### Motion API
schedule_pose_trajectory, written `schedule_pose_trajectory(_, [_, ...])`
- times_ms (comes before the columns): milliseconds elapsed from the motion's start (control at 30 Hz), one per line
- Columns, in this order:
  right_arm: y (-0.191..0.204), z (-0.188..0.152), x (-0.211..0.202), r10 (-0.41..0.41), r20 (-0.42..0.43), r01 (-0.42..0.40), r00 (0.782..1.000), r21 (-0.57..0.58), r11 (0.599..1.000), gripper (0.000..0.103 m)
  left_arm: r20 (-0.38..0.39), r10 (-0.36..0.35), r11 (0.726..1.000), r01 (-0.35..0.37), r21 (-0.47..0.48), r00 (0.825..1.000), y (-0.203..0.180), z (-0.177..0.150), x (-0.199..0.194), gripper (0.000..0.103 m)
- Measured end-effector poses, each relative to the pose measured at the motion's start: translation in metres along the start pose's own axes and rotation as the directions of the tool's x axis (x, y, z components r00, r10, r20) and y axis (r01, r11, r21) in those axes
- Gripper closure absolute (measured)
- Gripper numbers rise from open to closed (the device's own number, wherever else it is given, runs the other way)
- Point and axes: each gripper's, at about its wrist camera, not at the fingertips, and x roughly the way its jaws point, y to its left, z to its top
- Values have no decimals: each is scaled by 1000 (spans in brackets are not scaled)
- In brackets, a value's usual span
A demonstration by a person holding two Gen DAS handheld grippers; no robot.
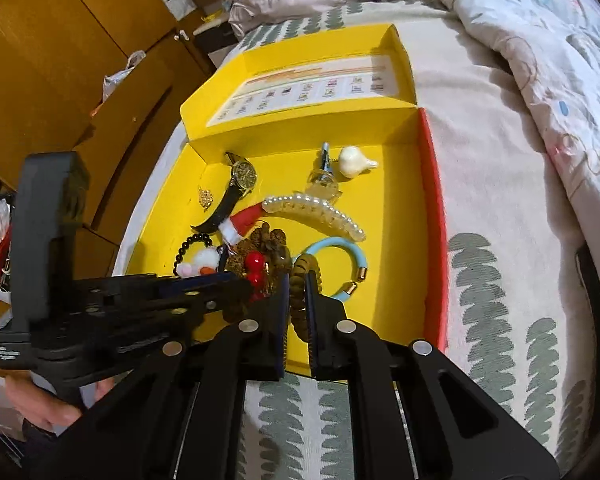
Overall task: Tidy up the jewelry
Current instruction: 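Lift both bracelets out of the box and carry them over the bedspread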
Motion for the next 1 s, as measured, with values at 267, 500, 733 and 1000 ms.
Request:
schedule_pose_trajectory(267, [-15,4,-17,2,38,-4,999,31,1000,94,-59,52,999,-53,-1,997,-8,-2,20,48])
schedule_pose_trajectory(500, [-23,5,-31,1,62,-3,998,39,999,94,-47,61,998,-60,32,997,-21,-7,17,49])
schedule_pose_trajectory(733, [-29,5,-38,4,77,-8,997,47,999,94,-69,105,993,-100,67,992,-29,-9,27,65])
schedule_pose_trajectory(1000, [-28,4,-39,6,73,-10,997,45,999,94,-93,171,982,-163,92,981,-30,-11,32,66])
